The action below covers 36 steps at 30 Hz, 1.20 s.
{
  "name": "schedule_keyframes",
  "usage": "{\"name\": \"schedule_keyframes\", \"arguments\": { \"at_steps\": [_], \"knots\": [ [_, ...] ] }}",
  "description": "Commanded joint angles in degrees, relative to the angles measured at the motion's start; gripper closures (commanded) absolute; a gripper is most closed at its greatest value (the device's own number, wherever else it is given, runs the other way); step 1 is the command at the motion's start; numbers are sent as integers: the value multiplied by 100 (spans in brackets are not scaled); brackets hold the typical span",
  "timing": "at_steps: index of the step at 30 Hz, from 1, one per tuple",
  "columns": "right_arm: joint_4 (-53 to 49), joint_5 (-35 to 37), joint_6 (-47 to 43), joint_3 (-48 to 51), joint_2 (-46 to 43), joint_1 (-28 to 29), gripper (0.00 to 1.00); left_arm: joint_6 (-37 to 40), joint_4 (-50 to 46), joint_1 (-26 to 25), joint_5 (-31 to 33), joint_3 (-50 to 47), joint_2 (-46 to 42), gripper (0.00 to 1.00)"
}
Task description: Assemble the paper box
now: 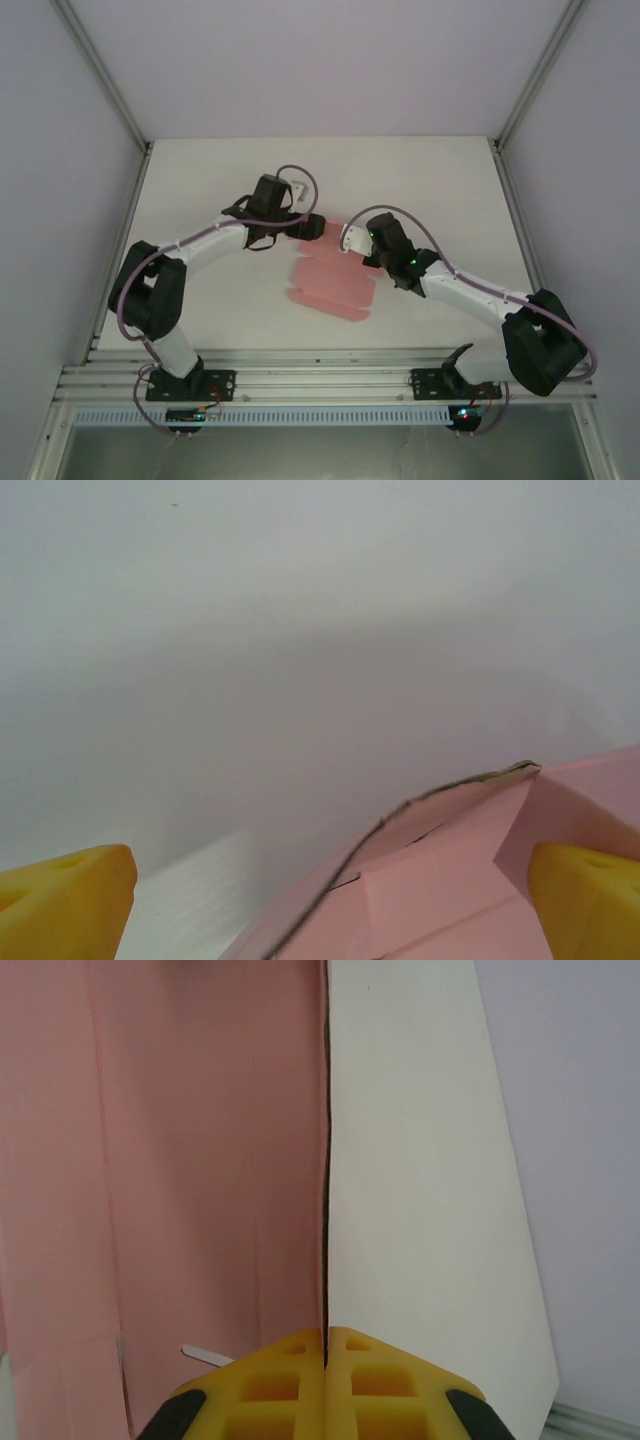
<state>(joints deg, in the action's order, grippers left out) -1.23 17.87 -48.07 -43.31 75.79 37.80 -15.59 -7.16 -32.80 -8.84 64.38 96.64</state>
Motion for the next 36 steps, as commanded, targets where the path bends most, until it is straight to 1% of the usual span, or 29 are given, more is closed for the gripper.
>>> {"name": "schedule_keyframes", "arguments": {
  "at_steps": [1,4,7,8,9,11,13,15,16,18,21,23,24,25,27,29,30,31,33,34,36],
  "knots": [
    [386,-461,269,-90,-69,172,100,-543,624,-201,521,-328,-241,0],
    [238,-554,404,-53,-163,128,100,-746,735,-27,222,-681,-541,0],
    [182,-479,412,12,-267,23,100,-931,1051,378,-526,-1276,-1048,0],
    [149,-517,429,33,-320,-37,100,-1024,1258,575,-954,-1566,-1247,0],
    [101,-608,438,37,-360,-91,100,-1117,1463,752,-1253,-1836,-1426,0],
    [58,-693,508,79,-436,-185,100,-1339,1844,1072,-1704,-2378,-1737,0],
    [27,-730,556,93,-484,-229,100,-1478,2096,1283,-1967,-2801,-1930,0],
    [-9,-805,625,94,-517,-257,100,-1481,2303,1351,-2212,-3042,-1981,0],
    [-26,-878,665,85,-529,-273,100,-1464,2334,1346,-2309,-3071,-1933,4],
    [-65,-947,698,62,-517,-300,100,-1510,2525,1350,-2465,-3063,-1759,7],
    [-92,-1001,762,17,-469,-317,100,-1818,3202,1347,-2701,-3033,-1323,25],
    [-116,-1005,790,1,-435,-317,100,-2000,3624,1339,-2851,-2931,-970,30],
    [-130,-1014,814,-7,-416,-321,100,-2025,3729,1330,-2892,-2850,-802,34],
    [-141,-1029,855,-13,-408,-322,100,-2013,3785,1300,-2899,-2749,-622,36],
    [-114,-1035,955,-12,-397,-342,100,-1993,3887,1246,-2964,-2576,-322,44],
    [-143,-1054,975,-39,-398,-360,100,-2101,4174,1192,-3075,-2472,-69,48],
    [-177,-1070,985,-46,-390,-362,100,-2155,4334,1142,-3089,-2458,4,53],
    [-215,-1067,984,-59,-384,-371,100,-2176,4449,1106,-3050,-2455,54,57],
    [-267,-1058,1014,-64,-380,-370,100,-2105,4505,989,-2869,-2469,34,59],
    [-272,-1032,1041,-58,-376,-380,100,-2035,4457,950,-2751,-2485,-12,64],
    [-289,-1017,1081,-51,-380,-396,100,-1916,4299,862,-2488,-2509,-112,68]
  ]
}}
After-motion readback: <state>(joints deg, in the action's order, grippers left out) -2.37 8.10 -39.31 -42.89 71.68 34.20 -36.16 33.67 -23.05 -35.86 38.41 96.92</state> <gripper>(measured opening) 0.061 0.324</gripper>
